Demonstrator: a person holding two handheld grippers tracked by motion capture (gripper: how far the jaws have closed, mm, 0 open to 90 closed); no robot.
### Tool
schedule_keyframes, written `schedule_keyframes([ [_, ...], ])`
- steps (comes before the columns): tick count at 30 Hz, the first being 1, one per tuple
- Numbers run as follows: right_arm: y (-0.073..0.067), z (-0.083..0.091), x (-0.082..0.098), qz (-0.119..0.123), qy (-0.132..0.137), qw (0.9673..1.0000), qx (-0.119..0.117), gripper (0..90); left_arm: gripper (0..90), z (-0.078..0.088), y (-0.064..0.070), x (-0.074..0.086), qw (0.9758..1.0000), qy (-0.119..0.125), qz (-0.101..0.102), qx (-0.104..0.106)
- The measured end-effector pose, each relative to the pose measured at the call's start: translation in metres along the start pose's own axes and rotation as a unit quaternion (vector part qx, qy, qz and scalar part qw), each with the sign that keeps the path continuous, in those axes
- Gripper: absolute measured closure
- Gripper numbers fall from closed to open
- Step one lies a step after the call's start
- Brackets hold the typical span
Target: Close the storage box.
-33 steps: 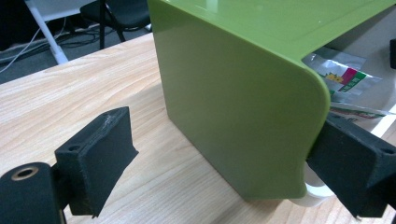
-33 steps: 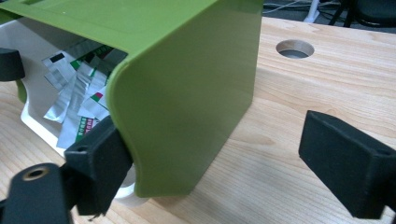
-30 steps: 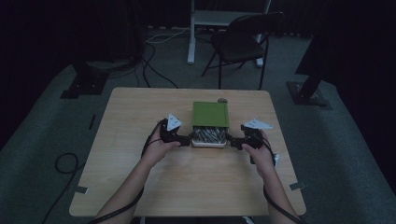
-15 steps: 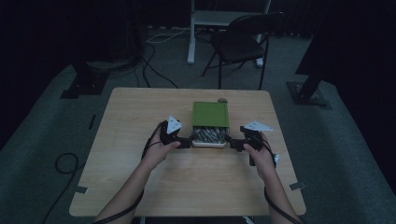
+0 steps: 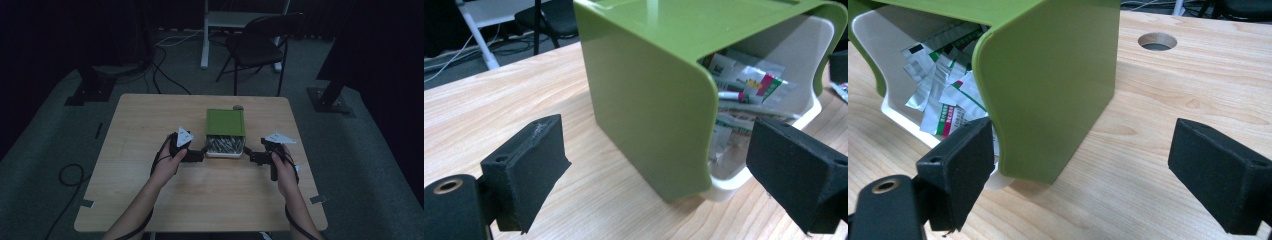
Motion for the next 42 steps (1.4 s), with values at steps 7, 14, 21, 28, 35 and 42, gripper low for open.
schedule_keyframes([
  [7, 0.0, 0.005, 0.006, 0.001, 0.0, 1.0, -0.001, 11.2, 9.8, 0.006, -0.008, 0.01, 0.9999, -0.007, 0.009, -0.008],
  [14, -0.002, 0.015, 0.021, 0.001, -0.004, 1.0, -0.001, 11.2, 9.9, 0.016, -0.017, 0.021, 0.9995, -0.012, 0.019, -0.02],
  [21, -0.006, 0.021, 0.035, 0.006, -0.013, 0.9999, -0.001, 11.2, 9.9, 0.024, -0.024, 0.031, 0.9989, -0.018, 0.027, -0.033],
  [28, -0.009, 0.031, 0.046, 0.013, -0.021, 0.9997, -0.001, 11.2, 9.9, 0.034, -0.035, 0.042, 0.9977, -0.029, 0.035, -0.051],
  [35, -0.014, 0.045, 0.056, 0.019, -0.025, 0.9995, -0.004, 11.2, 9.9, 0.046, -0.048, 0.055, 0.9954, -0.042, 0.048, -0.072],
  [42, -0.017, 0.054, 0.068, 0.02, -0.033, 0.9992, -0.003, 11.2, 9.9, 0.055, -0.055, 0.065, 0.993, -0.052, 0.056, -0.091],
])
Point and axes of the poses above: each handheld gripper's, and its own axes: z roughly backward along the jaws, x roughly out of its underside, y roughly to its right, the point moved 6 cm from there along -z, roughly forward along the jaws, and after that the axes turned 5 degrees about z, right-handed, at the moved point
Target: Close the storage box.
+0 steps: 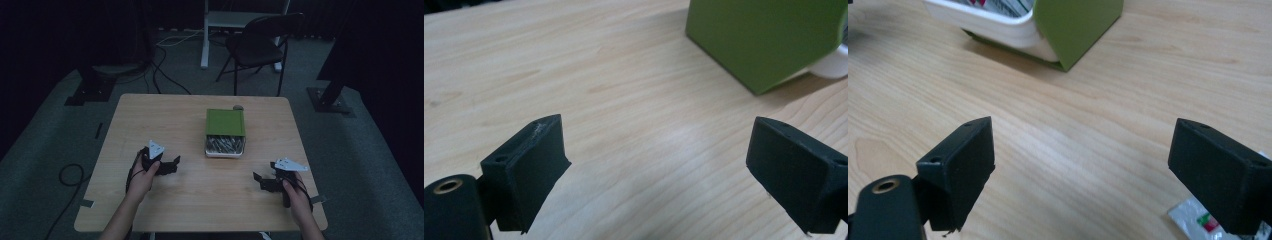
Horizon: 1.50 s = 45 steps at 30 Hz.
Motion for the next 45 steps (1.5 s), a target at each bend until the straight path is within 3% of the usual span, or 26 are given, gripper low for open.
schedule_keyframes([
  [7, -0.004, 0.005, 0.012, 0.01, -0.013, 0.9999, -0.004, 11.2, 9.9, 0.006, -0.016, 0.012, 0.9994, -0.014, 0.022, -0.022],
  [14, -0.005, 0.005, 0.023, 0.016, -0.037, 0.9992, -0.009, 11.2, 9.9, 0.011, -0.035, 0.023, 0.9971, -0.029, 0.043, -0.056],
  [18, -0.004, 0.005, 0.025, 0.015, -0.039, 0.9991, -0.006, 11.2, 9.9, 0.016, -0.046, 0.03, 0.9947, -0.04, 0.048, -0.081],
  [25, -0.006, 0.003, 0.027, 0.023, -0.05, 0.9985, -0.007, 11.2, 9.9, 0.021, -0.06, 0.036, 0.9893, -0.041, 0.081, -0.115],
  [31, -0.008, 0.001, 0.028, 0.03, -0.065, 0.9974, -0.01, 11.3, 9.9, 0.025, -0.071, 0.043, 0.9844, -0.052, 0.104, -0.132],
  [35, -0.011, -0.002, 0.031, 0.048, -0.092, 0.9944, -0.019, 11.7, 9.9, 0.027, -0.079, 0.049, 0.9802, -0.067, 0.111, -0.15],
  [39, -0.012, -0.002, 0.031, 0.061, -0.096, 0.9935, -0.01, 12.6, 9.9, 0.028, -0.083, 0.053, 0.9773, -0.078, 0.117, -0.158],
  [45, -0.012, -0.002, 0.031, 0.061, -0.097, 0.9934, -0.01, 12.5, 9.9, 0.029, -0.084, 0.057, 0.9745, -0.089, 0.122, -0.166],
])
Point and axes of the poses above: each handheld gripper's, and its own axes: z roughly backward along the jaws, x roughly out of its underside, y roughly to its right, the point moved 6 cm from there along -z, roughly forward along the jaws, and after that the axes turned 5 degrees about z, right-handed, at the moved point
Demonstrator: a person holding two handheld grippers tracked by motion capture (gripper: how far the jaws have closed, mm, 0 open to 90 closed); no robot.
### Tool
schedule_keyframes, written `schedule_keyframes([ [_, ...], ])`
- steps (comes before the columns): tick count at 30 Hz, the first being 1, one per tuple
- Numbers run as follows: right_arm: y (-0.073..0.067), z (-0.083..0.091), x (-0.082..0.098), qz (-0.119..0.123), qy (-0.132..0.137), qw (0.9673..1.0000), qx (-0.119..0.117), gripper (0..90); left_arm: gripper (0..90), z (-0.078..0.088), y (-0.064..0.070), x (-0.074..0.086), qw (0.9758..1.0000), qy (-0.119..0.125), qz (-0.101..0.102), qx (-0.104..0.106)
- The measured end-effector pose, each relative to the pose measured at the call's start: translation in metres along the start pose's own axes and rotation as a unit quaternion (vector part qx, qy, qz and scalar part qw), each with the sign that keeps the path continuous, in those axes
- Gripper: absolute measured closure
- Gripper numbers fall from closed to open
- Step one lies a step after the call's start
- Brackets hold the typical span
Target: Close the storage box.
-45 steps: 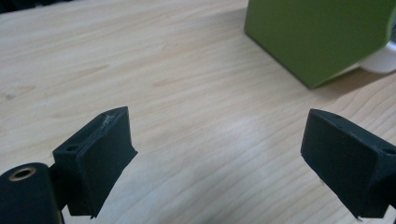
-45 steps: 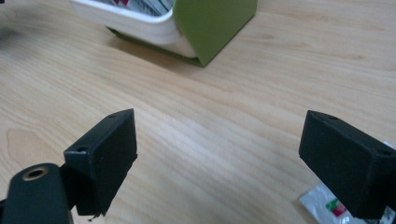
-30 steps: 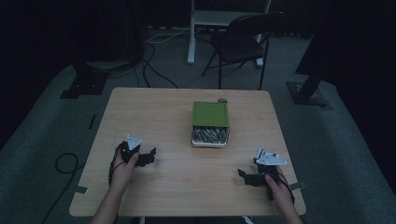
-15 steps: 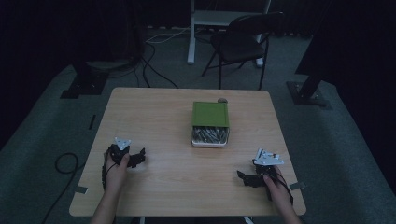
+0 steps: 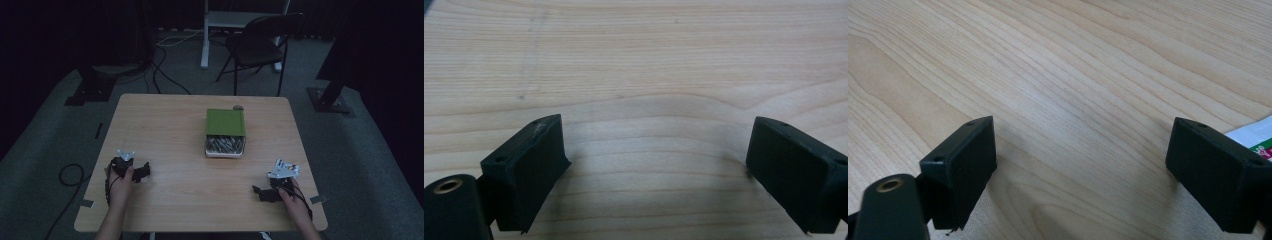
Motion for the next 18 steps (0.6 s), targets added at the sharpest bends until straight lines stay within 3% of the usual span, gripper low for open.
schedule_keyframes([
  [18, 0.0, -0.0001, 0.0, 0.0, 0.0, 1.0, 0.0, 12.4, 9.8, -0.0012, -0.0027, 0.0016, 0.9999, -0.01, 0.009, 0.008],
])
Point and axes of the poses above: each handheld gripper's, and its own axes: z roughly backward along the jaws, x roughly out of its underside, y roughly to its right, the point moved 6 cm from there along -z, roughly forward along the jaws, and after that the axes turned 5 degrees about z, right-handed, at the moved point
